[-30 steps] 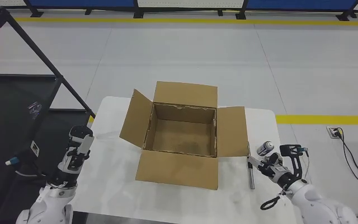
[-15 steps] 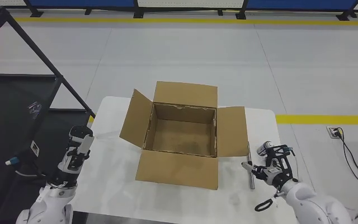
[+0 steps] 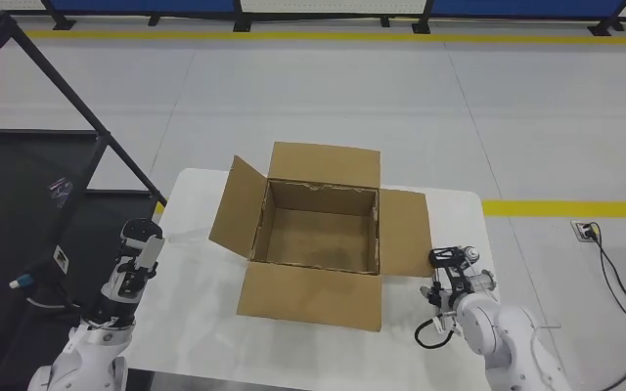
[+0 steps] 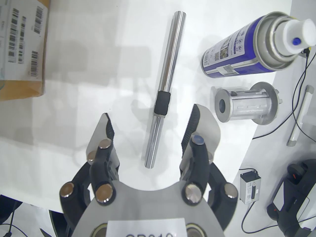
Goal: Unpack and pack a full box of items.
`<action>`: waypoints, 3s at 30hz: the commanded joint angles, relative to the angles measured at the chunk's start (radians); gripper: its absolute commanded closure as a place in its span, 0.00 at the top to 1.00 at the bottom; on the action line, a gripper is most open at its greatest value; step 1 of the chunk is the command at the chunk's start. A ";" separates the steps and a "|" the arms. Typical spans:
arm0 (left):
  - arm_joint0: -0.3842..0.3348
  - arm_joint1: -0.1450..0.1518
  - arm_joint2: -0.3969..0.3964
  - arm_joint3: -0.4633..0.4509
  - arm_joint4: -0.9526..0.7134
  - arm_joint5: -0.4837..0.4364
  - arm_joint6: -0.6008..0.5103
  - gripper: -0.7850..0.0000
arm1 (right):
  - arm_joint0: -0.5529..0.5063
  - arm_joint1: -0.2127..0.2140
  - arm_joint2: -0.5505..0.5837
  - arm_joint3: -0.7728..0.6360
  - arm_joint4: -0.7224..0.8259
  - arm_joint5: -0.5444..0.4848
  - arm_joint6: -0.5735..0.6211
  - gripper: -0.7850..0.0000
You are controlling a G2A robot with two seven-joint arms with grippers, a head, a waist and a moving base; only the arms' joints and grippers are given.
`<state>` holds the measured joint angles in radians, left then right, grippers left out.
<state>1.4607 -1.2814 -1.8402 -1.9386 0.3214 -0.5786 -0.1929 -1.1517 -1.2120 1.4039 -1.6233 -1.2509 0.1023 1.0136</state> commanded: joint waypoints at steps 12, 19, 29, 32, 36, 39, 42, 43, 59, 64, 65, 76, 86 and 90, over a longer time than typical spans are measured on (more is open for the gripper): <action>0.000 0.000 0.000 0.000 0.000 0.000 0.000 1.00 | 0.038 -0.004 -0.011 0.059 0.015 0.010 -0.009 0.45; 0.000 0.000 0.000 0.000 0.000 0.000 0.000 1.00 | 0.085 -0.009 -0.035 0.131 0.007 0.028 0.014 0.38; 0.000 0.000 0.000 0.000 0.000 0.000 0.000 1.00 | 0.126 -0.016 -0.061 0.191 0.001 0.046 0.020 0.36; 0.000 0.000 0.000 0.000 0.000 0.000 0.000 1.00 | 0.132 -0.018 -0.069 0.201 -0.009 0.050 0.025 0.32; 0.000 0.000 0.000 0.000 0.000 0.000 0.000 1.00 | 0.140 -0.020 -0.080 0.214 -0.021 0.061 0.031 0.30; 0.000 0.000 0.000 0.000 0.000 0.000 0.000 1.00 | 0.145 -0.022 -0.086 0.221 -0.026 0.067 0.035 0.25; 0.000 0.000 0.000 0.000 0.000 0.000 0.000 1.00 | 0.144 -0.023 -0.086 0.220 -0.028 0.073 0.033 0.02; 0.000 0.000 0.000 0.000 0.000 0.000 0.000 1.00 | 0.141 -0.023 -0.084 0.216 -0.028 0.075 0.031 0.00; 0.000 0.000 0.000 0.000 0.000 0.000 0.000 1.00 | -0.109 0.000 0.136 -0.218 0.059 0.111 -0.070 0.00; 0.000 0.000 0.000 0.000 0.000 0.000 0.000 1.00 | -0.195 0.001 0.185 -0.422 0.044 0.161 -0.124 0.00; 0.000 0.000 0.000 0.000 0.000 0.000 0.000 1.00 | -0.202 0.000 0.194 -0.453 0.047 0.165 -0.133 0.00; 0.000 0.000 0.000 0.000 0.000 0.000 0.000 1.00 | -0.015 -0.020 0.023 -0.497 0.054 0.242 -0.167 0.00; 0.000 0.000 0.000 0.000 0.000 0.000 0.000 1.00 | 0.394 -0.082 -0.342 -0.170 0.052 0.187 -0.120 0.00; 0.000 0.000 0.000 0.000 0.000 0.000 0.000 1.00 | 0.557 -0.128 -0.494 0.041 0.105 0.134 -0.109 0.00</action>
<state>1.4607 -1.2814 -1.8402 -1.9386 0.3214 -0.5786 -0.1929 -0.6470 -1.3267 0.9581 -1.6554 -1.1600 0.2526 0.9037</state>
